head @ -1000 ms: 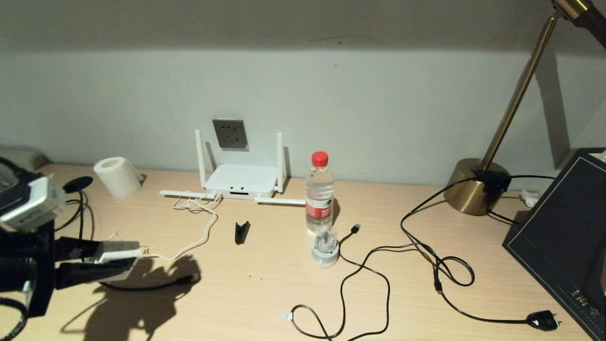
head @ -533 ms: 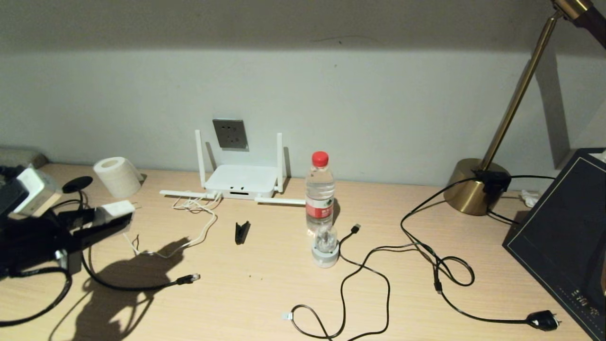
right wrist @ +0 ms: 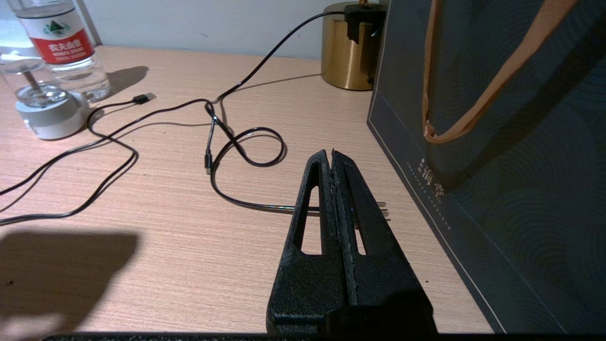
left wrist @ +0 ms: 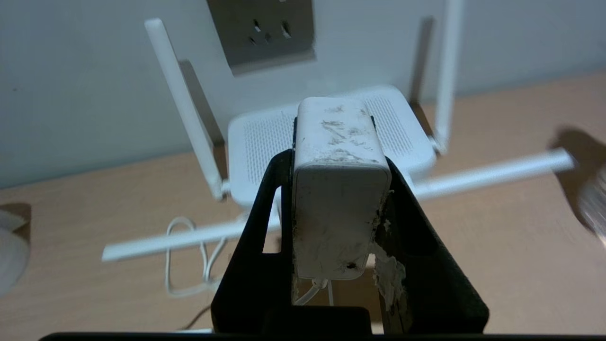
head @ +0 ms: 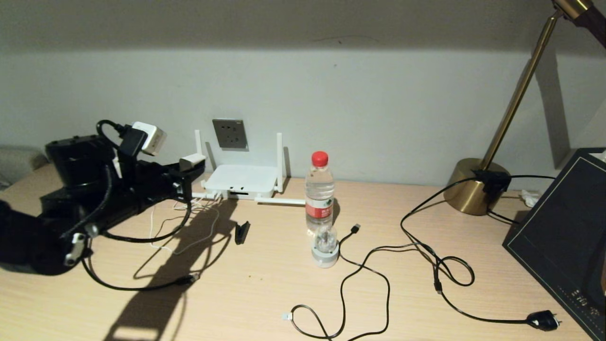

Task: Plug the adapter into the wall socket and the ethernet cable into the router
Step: Align plug and socket

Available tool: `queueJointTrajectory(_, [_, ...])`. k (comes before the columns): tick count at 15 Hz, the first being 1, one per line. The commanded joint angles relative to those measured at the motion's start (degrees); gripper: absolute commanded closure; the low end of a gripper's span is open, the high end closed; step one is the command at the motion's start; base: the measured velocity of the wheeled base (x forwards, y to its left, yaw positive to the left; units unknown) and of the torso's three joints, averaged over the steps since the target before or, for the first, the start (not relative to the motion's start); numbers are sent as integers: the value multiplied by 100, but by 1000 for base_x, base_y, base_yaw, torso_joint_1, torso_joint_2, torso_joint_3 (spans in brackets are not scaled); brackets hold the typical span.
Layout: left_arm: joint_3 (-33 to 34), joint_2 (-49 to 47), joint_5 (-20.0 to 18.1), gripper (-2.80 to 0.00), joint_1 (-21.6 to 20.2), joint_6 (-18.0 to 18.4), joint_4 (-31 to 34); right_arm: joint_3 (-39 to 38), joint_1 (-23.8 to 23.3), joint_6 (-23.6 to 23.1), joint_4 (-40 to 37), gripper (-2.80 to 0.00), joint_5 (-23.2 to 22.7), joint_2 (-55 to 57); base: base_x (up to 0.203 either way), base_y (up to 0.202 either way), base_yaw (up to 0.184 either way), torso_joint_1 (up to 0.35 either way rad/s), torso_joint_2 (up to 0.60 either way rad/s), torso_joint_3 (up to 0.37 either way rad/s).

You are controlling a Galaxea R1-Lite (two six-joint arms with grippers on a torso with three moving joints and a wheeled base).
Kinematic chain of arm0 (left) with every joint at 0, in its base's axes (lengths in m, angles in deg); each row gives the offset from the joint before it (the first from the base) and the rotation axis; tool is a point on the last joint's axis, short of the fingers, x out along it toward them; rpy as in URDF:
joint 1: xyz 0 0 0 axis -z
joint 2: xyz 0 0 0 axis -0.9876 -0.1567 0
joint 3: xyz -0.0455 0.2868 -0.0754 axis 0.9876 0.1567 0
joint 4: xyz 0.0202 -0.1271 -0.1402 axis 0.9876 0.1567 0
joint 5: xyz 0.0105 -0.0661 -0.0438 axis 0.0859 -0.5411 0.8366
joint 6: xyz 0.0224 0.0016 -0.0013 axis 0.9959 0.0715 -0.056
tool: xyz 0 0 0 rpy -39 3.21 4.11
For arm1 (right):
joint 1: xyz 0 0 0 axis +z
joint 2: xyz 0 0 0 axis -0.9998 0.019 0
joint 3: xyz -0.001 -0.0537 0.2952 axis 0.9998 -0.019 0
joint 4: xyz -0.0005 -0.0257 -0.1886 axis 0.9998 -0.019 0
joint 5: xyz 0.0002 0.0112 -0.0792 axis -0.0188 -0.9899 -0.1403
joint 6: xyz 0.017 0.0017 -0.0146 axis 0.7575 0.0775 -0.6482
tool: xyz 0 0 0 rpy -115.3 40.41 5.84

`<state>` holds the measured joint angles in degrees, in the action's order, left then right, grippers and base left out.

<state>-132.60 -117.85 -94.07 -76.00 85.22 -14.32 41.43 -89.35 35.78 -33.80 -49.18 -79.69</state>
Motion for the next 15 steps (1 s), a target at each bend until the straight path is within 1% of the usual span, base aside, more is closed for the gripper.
queueJointTrajectory(1, [-158,-1332,269,0,243,-235,-1523,-202,0,-4,7,0,-1,3,0,0,0,0,0,0])
queueJointTrajectory(3, [-343,-1886,375,0,270,-414,-2328,-202,0,-4,7,0,-1,1,0,0,0,0,0,0])
queueJointTrajectory(5, [-782,-2162,388,0,177,-496,-2523,-202,0,-4,7,0,-1,9,0,0,0,0,0,0])
queueJointTrajectory(7, [-918,-2249,378,0,171,-506,-2801,-202,0,-4,7,0,-1,2,0,0,0,0,0,0])
queueJointTrajectory(9, [-1143,-2413,374,0,143,-522,-2912,-202,0,-4,7,0,-1,8,0,0,0,0,0,0])
queueJointTrajectory(10, [-1165,-2450,332,0,64,-621,-2941,-202,0,-4,7,0,-1,5,0,0,0,0,0,0])
queueJointTrajectory(12, [-1291,-2553,223,0,72,-734,-2988,-202,0,-4,7,0,-1,3,0,0,0,0,0,0])
queueJointTrajectory(14, [-1379,-2617,217,0,98,-782,-2981,-202,0,-4,7,0,-1,9,0,0,0,0,0,0])
queueJointTrajectory(15, [-1424,-2641,234,0,91,-892,-2956,-202,0,-4,7,0,-1,9,0,0,0,0,0,0])
